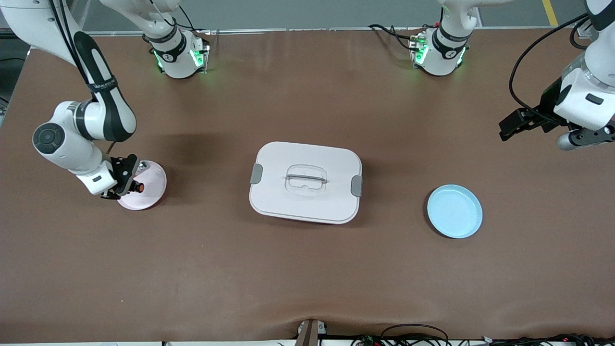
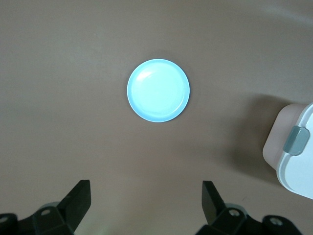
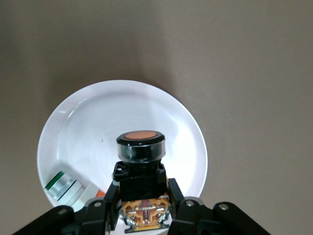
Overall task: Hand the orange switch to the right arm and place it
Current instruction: 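Lower the switch onto the white plate and open the right gripper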
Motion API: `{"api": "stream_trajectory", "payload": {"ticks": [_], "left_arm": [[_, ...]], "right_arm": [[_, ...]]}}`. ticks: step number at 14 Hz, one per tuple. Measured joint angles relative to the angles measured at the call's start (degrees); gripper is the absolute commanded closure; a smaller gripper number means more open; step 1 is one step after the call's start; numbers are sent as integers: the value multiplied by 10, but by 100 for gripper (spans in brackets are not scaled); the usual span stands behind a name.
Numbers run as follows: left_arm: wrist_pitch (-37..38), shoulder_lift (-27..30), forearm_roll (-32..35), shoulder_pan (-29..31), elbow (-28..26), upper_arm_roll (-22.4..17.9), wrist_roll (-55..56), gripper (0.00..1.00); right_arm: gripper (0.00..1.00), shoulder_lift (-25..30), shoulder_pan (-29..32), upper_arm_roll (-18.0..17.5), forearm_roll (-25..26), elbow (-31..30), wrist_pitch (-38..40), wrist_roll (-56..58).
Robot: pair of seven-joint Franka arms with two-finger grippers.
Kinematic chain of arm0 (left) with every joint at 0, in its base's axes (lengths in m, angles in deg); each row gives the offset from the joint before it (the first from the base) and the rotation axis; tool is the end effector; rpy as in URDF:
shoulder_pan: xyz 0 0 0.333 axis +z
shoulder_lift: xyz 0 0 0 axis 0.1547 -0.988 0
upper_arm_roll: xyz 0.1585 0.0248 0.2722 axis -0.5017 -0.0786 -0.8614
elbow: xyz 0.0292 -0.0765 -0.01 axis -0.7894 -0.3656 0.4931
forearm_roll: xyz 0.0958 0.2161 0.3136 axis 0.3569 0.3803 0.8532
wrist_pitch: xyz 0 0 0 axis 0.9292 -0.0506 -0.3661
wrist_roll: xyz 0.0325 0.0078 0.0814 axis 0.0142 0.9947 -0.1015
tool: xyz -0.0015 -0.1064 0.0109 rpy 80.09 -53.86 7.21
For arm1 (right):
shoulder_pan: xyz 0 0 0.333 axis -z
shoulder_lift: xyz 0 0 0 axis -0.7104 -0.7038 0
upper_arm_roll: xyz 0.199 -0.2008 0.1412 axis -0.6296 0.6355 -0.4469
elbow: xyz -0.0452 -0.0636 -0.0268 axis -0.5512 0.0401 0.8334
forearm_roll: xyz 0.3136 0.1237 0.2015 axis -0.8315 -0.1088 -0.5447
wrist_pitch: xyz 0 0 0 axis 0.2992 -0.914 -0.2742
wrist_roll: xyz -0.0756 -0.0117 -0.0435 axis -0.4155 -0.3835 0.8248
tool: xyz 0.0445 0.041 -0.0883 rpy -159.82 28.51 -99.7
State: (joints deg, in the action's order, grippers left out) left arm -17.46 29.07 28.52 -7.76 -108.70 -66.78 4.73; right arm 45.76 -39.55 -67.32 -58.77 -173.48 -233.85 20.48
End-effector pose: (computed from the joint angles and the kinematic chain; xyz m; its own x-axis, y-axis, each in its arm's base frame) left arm 0.5572 -0.0756 0.6156 0.9829 0.1840 -0.0005 0.1839 -0.9823 -0.0344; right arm 0.5480 -0.0665 0.2356 0.1799 0.9819 -0.0590 0.9833 -0.1777 0.0403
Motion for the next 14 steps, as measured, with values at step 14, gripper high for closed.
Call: {"api": "stream_trajectory", "payload": {"ticks": [14], "left_arm": [[-1, -12, 0, 3, -12, -1, -3, 0]], "right_arm": [[85, -55, 8, -1, 0, -11, -49, 20]]}}
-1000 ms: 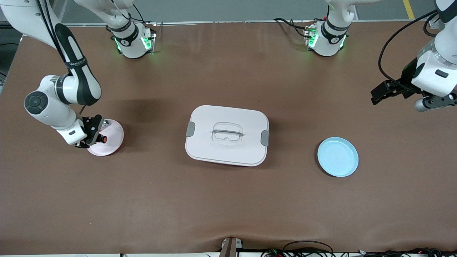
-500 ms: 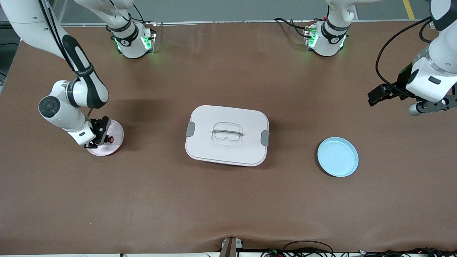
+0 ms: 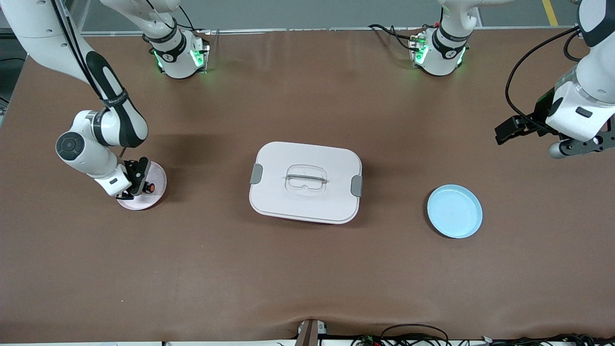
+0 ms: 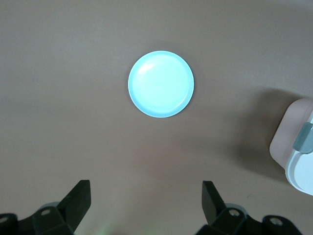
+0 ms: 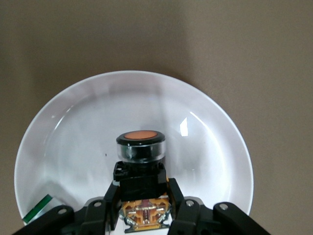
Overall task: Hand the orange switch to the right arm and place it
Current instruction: 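Lower the switch onto the white plate and open the right gripper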
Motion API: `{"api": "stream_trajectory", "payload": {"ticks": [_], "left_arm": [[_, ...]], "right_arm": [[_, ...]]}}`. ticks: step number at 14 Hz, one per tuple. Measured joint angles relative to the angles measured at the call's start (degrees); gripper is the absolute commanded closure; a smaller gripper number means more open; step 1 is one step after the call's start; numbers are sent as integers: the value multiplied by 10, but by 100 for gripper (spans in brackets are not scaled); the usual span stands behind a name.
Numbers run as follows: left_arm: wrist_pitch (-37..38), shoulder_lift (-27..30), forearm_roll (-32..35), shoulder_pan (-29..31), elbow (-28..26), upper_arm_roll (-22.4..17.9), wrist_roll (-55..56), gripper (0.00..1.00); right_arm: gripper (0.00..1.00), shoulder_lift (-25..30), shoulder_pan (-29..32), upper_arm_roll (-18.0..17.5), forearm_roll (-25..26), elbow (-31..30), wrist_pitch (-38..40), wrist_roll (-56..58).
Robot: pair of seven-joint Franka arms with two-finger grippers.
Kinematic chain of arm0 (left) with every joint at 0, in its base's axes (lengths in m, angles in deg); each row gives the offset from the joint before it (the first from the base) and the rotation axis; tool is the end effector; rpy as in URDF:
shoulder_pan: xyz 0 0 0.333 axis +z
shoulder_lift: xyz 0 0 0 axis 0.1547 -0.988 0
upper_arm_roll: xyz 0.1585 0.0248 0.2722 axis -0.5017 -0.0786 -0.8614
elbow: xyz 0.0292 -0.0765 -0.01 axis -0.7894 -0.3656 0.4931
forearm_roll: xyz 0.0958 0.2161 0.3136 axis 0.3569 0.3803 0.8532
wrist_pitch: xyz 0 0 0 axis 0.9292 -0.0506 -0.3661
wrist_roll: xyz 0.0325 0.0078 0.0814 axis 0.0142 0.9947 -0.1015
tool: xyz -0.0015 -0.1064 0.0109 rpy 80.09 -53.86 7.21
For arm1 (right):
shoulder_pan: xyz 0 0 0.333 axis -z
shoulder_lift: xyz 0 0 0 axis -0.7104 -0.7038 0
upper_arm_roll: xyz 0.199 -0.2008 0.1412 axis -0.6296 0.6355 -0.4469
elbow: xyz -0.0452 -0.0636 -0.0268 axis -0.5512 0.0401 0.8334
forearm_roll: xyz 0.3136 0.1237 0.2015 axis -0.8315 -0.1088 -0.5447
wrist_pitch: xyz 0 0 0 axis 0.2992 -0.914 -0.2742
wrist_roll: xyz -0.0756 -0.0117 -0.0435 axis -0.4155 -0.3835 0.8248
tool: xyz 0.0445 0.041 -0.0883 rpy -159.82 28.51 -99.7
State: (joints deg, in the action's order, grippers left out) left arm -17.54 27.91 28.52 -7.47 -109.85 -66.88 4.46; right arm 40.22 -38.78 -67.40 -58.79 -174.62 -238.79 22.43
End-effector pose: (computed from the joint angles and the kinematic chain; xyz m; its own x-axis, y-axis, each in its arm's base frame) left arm 0.5625 -0.0717 0.5949 0.9818 0.1860 -0.0383 0.1843 -0.9819 -0.0436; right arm 0.5367 -0.0708 0.1833 0.1519 0.9869 -0.0551 0.9884 -0.1517 0.0073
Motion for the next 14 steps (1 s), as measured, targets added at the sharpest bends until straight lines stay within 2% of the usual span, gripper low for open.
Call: {"api": "stream_trajectory", "payload": {"ticks": [1, 2, 3, 4, 5, 14], "left_arm": [[0, 0, 0, 0, 0, 0, 0, 0], [0, 0, 0, 0, 0, 0, 0, 0], [0, 0, 0, 0, 0, 0, 0, 0], [0, 0, 0, 0, 0, 0, 0, 0], [0, 0, 0, 0, 0, 0, 0, 0], [-3, 1, 0, 0, 0, 0, 0, 0]], "right_arm": [[81, 0, 1, 0, 0, 0, 0, 0], [65, 0, 2, 0, 0, 0, 0, 0], [53, 0, 3, 0, 0, 0, 0, 0], [13, 0, 3, 0, 0, 0, 0, 0], [0, 0, 3, 0, 0, 0, -1, 0], [0, 18, 3, -2, -1, 10, 1, -23]]}}
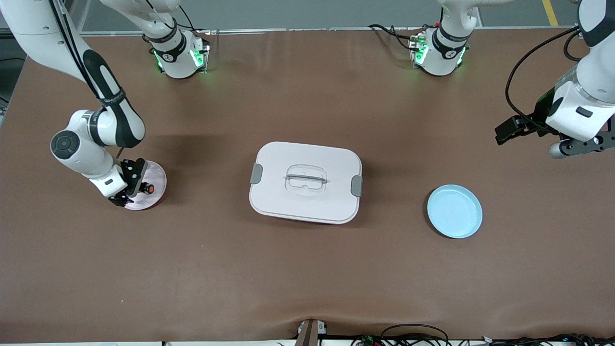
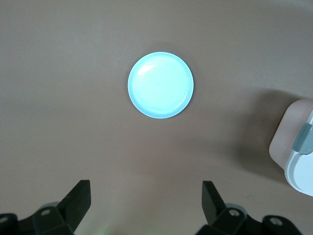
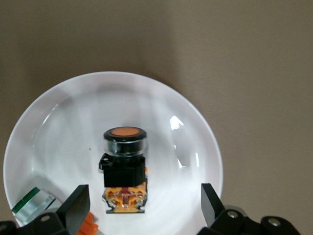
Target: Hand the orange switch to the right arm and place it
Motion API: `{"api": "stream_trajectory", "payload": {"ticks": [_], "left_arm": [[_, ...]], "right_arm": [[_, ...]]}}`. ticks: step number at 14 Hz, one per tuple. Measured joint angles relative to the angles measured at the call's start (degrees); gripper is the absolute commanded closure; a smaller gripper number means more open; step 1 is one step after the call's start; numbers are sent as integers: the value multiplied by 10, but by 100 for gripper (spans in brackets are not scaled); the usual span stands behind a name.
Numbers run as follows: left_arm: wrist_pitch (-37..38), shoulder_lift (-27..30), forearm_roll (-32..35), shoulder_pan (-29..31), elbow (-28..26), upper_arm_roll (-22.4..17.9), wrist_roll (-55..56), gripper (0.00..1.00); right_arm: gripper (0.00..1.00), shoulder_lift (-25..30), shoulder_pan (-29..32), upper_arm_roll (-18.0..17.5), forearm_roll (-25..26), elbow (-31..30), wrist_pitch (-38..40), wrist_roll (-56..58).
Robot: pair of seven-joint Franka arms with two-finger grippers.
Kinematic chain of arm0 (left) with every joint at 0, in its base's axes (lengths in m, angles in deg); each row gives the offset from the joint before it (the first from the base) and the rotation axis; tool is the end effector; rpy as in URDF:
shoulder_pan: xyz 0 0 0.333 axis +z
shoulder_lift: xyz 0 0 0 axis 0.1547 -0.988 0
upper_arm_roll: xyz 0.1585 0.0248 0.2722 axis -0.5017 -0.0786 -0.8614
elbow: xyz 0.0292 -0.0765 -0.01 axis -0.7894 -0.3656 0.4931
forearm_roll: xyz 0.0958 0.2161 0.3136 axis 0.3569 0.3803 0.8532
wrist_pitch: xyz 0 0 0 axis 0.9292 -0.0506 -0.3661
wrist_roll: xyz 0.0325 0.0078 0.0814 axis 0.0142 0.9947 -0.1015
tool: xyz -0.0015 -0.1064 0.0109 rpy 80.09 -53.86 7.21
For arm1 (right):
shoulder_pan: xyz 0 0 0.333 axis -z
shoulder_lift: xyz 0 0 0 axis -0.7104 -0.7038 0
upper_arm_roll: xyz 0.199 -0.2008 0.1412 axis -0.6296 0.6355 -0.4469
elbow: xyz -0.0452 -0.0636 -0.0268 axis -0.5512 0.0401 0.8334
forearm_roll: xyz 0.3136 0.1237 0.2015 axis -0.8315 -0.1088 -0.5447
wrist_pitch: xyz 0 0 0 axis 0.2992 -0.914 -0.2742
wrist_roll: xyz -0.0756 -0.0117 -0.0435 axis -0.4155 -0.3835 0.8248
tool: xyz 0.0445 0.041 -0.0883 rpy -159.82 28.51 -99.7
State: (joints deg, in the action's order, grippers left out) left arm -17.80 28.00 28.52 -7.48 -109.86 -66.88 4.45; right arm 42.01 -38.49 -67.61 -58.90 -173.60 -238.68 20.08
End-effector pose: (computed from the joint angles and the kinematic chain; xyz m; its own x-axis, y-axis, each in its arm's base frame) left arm 0.5626 -0.0719 0.5961 0.9821 0.1855 -0.0327 0.1841 -0.9820 -0.0420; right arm 0.5477 -0.0730 0.2065 0.1980 0.9790 -0.0491 0.9791 -0.1952 0.0564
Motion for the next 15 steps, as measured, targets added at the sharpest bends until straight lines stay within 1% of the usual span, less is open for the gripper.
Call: {"api": "stream_trajectory", "payload": {"ticks": [1, 4, 7, 11, 13, 15], "left_arm": [[0, 0, 0, 0, 0, 0, 0, 0], [0, 1, 0, 0, 0, 0, -5, 0], [0, 2, 0, 0, 1, 0, -52, 0], [0, 3, 0, 0, 2, 0, -99, 0], [0, 3, 0, 0, 3, 0, -122, 0], [0, 3, 0, 0, 5, 0, -134, 0]], "right_arm": [[0, 11, 0, -1, 0, 2, 17, -39], [0, 50, -2, -9, 0, 8, 97, -203], [0, 82, -11, -15, 0, 9, 127, -360], [0, 122, -18, -16, 1, 23, 207, -589], [0, 143, -20, -16, 1, 40, 243, -647], [0, 164, -21, -16, 1, 69, 308, -679]]}}
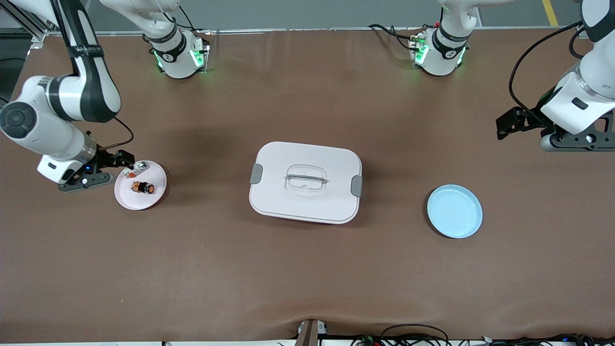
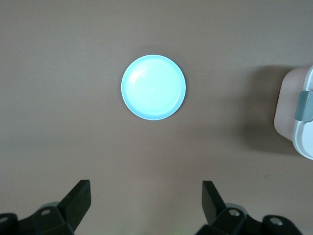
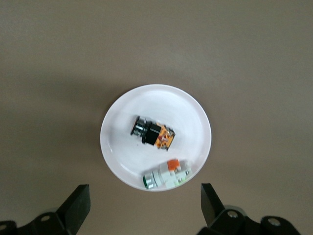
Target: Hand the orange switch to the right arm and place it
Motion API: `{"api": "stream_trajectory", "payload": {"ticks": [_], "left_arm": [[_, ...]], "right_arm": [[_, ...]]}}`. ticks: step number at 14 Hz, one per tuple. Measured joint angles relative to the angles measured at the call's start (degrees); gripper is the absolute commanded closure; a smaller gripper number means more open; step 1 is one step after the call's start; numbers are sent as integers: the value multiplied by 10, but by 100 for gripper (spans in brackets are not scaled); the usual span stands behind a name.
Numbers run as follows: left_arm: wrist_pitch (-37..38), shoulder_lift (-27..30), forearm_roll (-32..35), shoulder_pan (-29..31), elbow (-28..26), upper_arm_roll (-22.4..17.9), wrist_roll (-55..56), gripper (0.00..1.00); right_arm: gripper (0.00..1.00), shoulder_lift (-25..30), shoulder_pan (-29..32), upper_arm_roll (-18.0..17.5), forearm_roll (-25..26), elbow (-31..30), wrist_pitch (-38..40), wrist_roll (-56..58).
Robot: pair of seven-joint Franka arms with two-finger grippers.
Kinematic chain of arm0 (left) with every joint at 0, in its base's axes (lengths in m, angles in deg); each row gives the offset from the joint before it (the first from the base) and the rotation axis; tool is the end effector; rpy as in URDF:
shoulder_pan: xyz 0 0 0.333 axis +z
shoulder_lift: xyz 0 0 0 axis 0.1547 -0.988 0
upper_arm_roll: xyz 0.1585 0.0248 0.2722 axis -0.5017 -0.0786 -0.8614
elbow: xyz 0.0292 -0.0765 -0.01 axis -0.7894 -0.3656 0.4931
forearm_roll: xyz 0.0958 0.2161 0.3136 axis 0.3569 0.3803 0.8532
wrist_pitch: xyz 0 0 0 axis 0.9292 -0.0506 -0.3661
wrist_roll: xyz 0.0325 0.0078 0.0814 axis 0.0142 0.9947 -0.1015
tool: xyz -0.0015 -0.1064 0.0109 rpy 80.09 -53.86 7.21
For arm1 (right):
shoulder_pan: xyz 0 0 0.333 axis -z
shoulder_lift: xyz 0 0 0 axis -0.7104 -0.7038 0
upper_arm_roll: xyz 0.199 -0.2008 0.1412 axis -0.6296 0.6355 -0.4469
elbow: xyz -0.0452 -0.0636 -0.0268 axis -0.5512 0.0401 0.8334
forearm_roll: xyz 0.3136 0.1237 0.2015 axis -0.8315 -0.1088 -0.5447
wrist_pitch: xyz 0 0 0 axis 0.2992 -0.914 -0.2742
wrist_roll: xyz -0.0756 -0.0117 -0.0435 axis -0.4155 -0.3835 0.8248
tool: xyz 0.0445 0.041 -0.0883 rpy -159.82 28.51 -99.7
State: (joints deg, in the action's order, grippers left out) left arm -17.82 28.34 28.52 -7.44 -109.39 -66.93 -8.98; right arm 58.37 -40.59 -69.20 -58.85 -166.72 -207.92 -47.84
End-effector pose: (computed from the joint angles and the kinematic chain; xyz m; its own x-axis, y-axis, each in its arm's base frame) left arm 0.5615 -0.0711 0.6033 0.9986 -0.0461 -0.0271 -0.0470 -0.9984 -0.0330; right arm 0.5467 -0.0444 0.3676 0.9719 0.2139 -0.0982 0.2202 -0.9738 0.0577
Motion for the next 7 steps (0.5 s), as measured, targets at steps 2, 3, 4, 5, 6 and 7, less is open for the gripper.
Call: {"api": "stream_trajectory", "payload": {"ticks": [2, 3, 4, 5, 6, 7], "left_arm": [[0, 1, 0, 0, 1, -1, -5, 0], [0, 2, 0, 0, 2, -2, -7, 0], [0, 2, 0, 1, 4, -4, -13, 0], [0, 3, 0, 2, 6, -5, -21, 0], [0, 4, 0, 5, 8, -6, -28, 0], [0, 5, 0, 8, 10, -6, -31, 0]], "right_arm": [[0, 17, -4, 0, -4, 43, 82, -35], [0, 25, -8, -1, -13, 65, 116, -57], [0, 34, -13, -1, -25, 85, 146, -79], [0, 42, -15, -1, -29, 102, 174, -94], [0, 48, -16, -1, -32, 120, 205, -102], [0, 53, -16, -1, -33, 139, 233, -106]]}}
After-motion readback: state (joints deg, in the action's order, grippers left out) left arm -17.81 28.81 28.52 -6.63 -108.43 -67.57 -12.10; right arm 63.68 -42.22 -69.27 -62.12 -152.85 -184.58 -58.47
